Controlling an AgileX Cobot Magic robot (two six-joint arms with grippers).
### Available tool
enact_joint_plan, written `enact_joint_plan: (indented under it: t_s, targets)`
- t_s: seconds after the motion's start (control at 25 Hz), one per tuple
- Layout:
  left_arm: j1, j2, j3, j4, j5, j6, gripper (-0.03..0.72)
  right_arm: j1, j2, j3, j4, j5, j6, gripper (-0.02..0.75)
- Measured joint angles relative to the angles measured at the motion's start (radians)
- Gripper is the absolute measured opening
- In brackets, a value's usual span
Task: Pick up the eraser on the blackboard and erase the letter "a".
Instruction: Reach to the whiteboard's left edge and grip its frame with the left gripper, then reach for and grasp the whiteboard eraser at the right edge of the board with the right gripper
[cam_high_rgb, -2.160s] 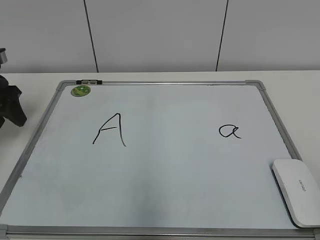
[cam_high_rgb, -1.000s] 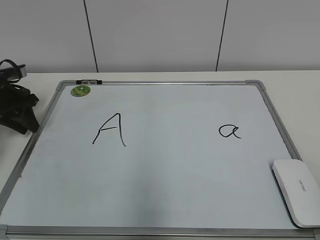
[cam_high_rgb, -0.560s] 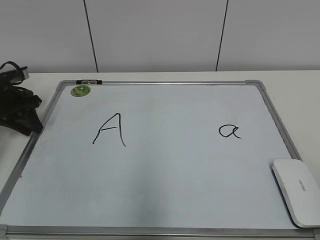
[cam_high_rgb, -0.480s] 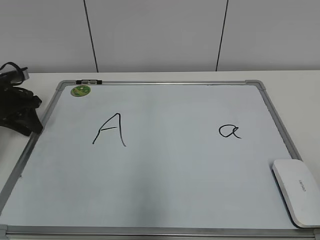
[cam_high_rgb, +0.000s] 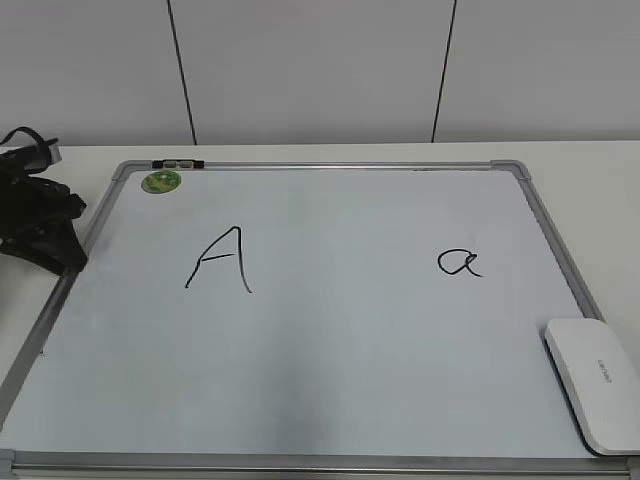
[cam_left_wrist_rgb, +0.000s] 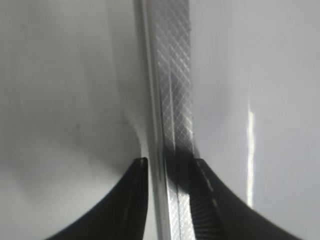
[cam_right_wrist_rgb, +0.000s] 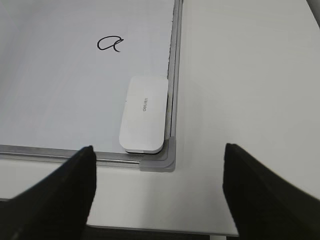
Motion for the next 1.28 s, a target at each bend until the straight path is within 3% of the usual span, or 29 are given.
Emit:
enact_joint_plan:
  t_s: [0.12, 0.44, 0.88, 1.28]
  targets:
    - [0.0, 0.005, -0.007, -0.003, 0.009, 0.0, 0.125, 0.0, 0.0, 0.0, 0.0, 0.0, 0.0, 0.587]
    - [0.004, 0.005, -0.008, -0.011, 0.012, 0.0, 0.045, 0.0, 0.0, 0.0, 0.0, 0.0, 0.0, 0.586]
    - [0.005, 0.005, -0.008, -0.013, 0.015, 0.0, 0.037, 0.0, 0.012, -0.01, 0.0, 0.0, -0.021, 0.587]
    - [0.005, 0.005, -0.008, -0.013, 0.017, -0.004, 0.035, 0.0, 0.402, -0.101, 0.004, -0.064, -0.081, 0.586]
